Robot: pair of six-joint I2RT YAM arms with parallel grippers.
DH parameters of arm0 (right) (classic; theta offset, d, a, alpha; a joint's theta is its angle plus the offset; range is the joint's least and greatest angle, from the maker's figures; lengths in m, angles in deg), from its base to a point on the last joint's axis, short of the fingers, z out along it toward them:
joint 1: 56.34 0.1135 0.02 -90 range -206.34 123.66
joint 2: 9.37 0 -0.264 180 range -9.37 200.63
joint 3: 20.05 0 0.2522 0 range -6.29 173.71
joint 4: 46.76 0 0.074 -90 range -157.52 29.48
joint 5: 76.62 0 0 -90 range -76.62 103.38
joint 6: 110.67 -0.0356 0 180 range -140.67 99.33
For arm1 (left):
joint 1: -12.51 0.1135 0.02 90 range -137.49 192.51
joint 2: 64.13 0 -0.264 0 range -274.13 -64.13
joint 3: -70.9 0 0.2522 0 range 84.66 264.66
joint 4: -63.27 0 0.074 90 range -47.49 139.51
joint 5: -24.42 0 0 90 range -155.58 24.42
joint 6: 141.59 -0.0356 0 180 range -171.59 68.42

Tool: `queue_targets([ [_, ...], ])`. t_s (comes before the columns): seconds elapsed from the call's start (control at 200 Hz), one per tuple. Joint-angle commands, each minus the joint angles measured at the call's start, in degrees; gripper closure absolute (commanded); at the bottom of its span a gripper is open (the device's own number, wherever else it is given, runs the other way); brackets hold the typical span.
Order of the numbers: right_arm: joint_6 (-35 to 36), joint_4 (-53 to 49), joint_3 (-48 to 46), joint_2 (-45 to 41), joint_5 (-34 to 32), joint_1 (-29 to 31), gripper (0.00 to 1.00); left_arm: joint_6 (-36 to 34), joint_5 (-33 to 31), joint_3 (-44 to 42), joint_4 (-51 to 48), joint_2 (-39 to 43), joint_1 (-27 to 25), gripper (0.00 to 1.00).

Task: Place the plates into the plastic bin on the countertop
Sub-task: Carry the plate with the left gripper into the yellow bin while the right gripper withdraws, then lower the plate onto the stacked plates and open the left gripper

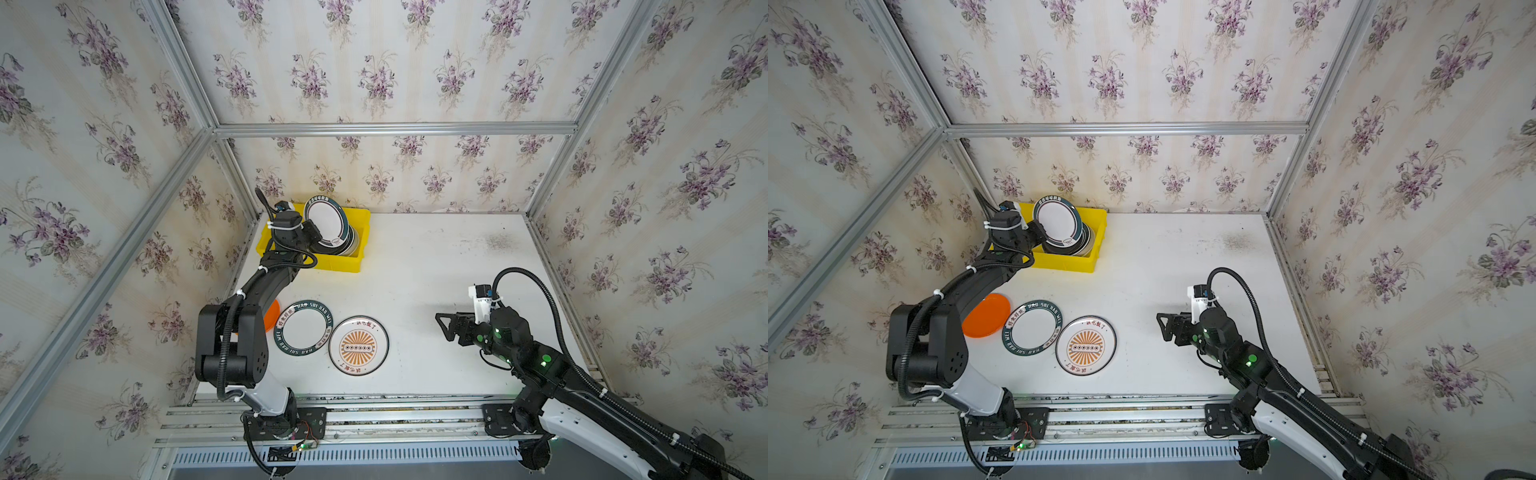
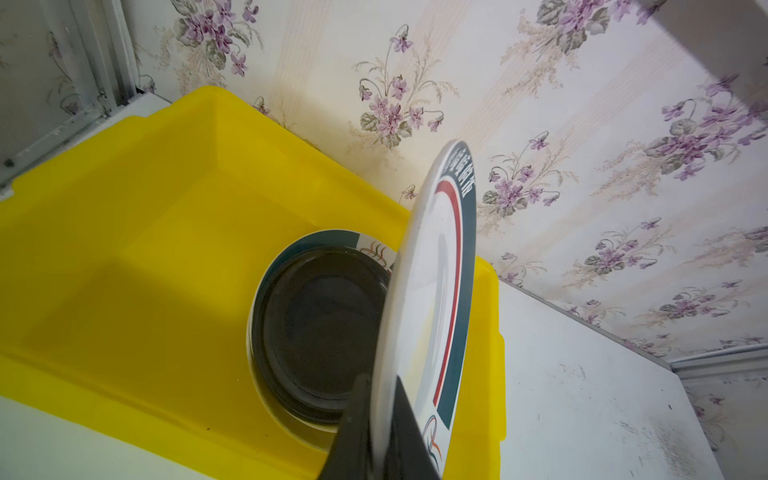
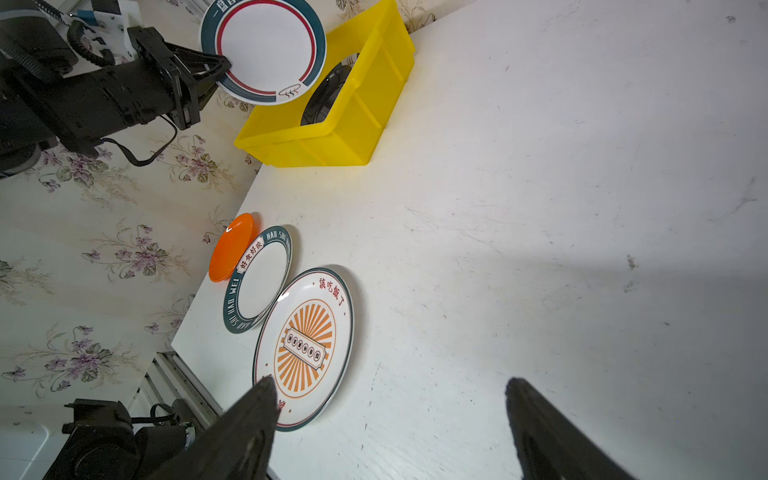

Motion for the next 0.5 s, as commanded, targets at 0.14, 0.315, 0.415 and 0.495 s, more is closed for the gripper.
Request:
queue_targets([
  [0.14, -0.6, 0.7, -0.3, 0.8, -0.6, 0.0, 0.12, -2.2, -2.5, 2.5, -2.7, -3.5, 0.9, 0.89],
  [0.315, -1.6, 0.8, -0.1, 1.1, 0.3, 0.0, 0.12, -1.7, -2.6, 2.7, -2.9, -5.4, 1.2, 0.85],
  [0.415, -2.0, 0.5, -0.4, 0.7, 0.2, 0.0, 0.12, -1.5, -2.2, 3.1, -2.9, -6.5, 1.3, 0.84],
  [0.495, -2.5, 0.5, -0.8, 0.1, -0.1, 0.0, 0.12, -1.6, -1.7, 3.8, -3.4, -7.3, 1.5, 0.83],
])
